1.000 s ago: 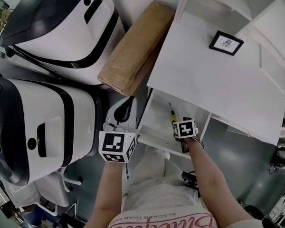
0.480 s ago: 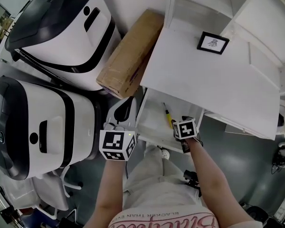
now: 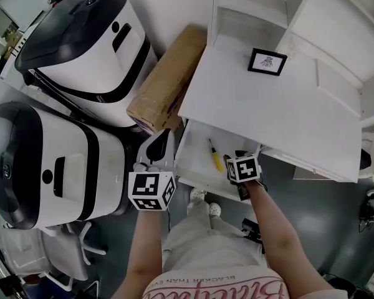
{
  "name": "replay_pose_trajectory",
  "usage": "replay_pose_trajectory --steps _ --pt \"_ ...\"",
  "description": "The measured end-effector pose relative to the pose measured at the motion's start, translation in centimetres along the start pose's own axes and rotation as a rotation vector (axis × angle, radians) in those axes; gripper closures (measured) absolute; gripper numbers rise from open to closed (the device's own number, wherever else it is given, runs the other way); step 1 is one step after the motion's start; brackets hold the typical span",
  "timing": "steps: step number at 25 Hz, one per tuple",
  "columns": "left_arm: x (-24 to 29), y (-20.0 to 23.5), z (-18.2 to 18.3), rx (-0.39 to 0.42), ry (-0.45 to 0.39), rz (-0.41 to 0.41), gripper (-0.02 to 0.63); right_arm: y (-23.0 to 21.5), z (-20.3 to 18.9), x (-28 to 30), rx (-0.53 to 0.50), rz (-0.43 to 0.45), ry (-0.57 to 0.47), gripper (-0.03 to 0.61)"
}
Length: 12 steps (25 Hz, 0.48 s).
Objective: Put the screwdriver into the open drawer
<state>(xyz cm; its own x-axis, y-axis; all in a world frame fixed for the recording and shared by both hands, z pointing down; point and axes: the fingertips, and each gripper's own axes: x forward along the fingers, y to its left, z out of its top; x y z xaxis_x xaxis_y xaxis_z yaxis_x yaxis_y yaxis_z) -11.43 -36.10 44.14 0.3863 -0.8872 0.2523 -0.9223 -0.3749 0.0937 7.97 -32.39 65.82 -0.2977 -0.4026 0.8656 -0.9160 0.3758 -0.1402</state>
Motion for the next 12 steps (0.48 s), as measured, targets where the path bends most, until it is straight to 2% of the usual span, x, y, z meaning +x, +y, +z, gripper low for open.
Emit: replay_pose_trajectory --steps 5,12 --pt "-0.6 -1.1 1.6 0.017 -0.039 -0.001 0.604 -0.4 2.6 -3.2 -0.018 -0.002 -0.087 0.481" --pt "-0.9 -2.6 3.8 0.035 -0.091 -0.016 0.604 -0.2 4.9 -7.4 -0.080 0.009 -0.147 0.567"
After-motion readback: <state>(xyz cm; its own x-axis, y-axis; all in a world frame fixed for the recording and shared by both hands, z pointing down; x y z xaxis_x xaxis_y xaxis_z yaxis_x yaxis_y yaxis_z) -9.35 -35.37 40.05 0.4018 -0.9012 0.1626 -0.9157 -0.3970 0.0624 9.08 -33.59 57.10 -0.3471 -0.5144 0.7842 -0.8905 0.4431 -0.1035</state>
